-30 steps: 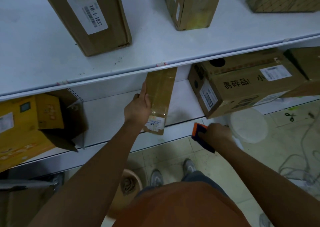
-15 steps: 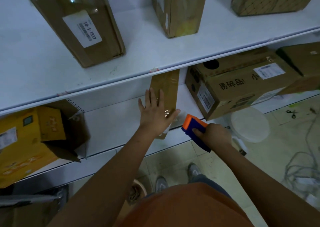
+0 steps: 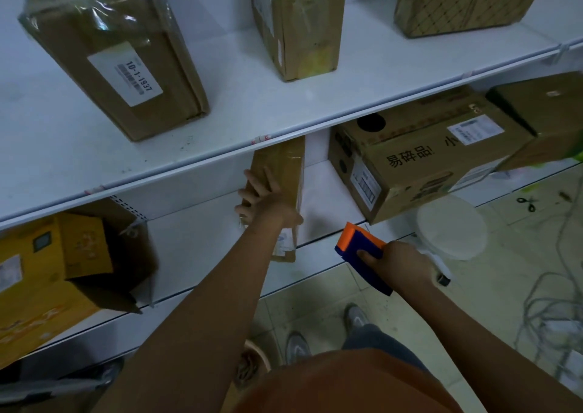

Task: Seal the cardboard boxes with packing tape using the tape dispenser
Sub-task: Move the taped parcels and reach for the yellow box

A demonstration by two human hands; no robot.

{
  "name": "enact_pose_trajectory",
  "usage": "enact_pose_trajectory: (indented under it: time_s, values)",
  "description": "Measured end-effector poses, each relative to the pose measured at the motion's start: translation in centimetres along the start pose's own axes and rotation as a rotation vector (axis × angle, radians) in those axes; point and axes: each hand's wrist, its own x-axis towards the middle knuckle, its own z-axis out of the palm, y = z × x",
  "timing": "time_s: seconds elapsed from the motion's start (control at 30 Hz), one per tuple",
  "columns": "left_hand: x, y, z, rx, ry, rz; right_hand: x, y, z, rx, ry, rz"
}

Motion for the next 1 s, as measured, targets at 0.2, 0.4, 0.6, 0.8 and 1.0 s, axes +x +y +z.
enact_pose_trajectory:
  time_s: [0.2,0.4,0.6,0.8,1.0]
  values:
    - [-0.7,-0.7,0.7,-0.018,0.115,-0.023,-0.2,0.0,-1.0,0.034,0.022,-0.086]
    - [-4.6,-5.3,4.1,0.054,0.315,0.206,-0.2,1.0,-2.4,0.356,0.059,-0.037]
    - [-6.8,-11.0,7.5,0.168,0.477,0.52,-0.5,2.0,-5.3,0.764,0.097,0.056]
    - [-5.0,-14.2,4.3,0.295,0.364,0.591,-2.4,2.0,-5.6,0.945,0.061,0.124]
    - [-4.2,-12.9,2.6,0.284,0.18,0.543,-3.5,1.9,-5.3,1.151,0.023,0.233]
